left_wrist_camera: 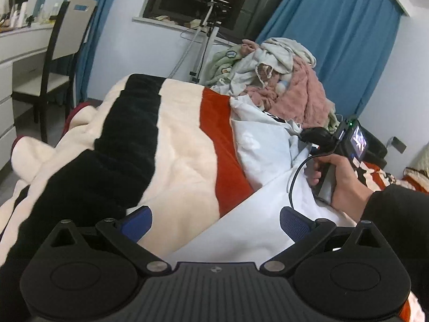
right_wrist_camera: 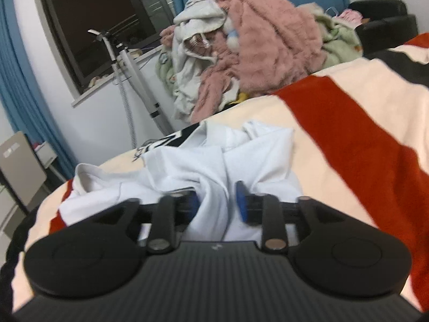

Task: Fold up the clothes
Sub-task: 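Grasp the T-shirt hem with the right tool, fold it up toward the collar, release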

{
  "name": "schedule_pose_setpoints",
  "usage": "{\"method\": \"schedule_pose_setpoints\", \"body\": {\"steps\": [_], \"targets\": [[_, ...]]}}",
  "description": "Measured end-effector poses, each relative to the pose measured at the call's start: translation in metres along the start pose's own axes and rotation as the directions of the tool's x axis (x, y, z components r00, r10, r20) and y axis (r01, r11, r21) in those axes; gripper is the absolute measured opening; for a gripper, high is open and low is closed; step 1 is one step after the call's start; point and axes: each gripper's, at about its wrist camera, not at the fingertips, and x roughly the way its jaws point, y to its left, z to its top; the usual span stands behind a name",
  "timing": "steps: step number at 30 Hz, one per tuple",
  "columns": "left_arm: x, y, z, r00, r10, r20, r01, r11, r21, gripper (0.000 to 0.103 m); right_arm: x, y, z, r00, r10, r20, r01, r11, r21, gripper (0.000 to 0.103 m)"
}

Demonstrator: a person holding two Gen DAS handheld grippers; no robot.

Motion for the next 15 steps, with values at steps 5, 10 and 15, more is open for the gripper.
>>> {"method": "schedule_pose_setpoints", "body": {"steps": [5,10,15], "targets": [[0.002,-0.004,0.001,1.0,0.017,0.005,-0.017,1.0,0.026,0.102,-0.033,0.018,0.006,1.0,0.002,0.012,-0.002,0.998,-0.056,0.083],[-0.011,-0.012,-0.001,0.999,0.028,0.026,-0.029,0.996,0.078,0.102,-0.082,0.038,0.014,0.999,-0.02,0.048,0.026,0.992,-0.127,0.083],[-0.032,-0.018,-0.001,0.999,-0.016,0.028,0.014,0.996,0.084,0.102,-0.17,0.053,-0.001,0.996,0.004,0.089,0.01,0.987,-0.158,0.083]]}}
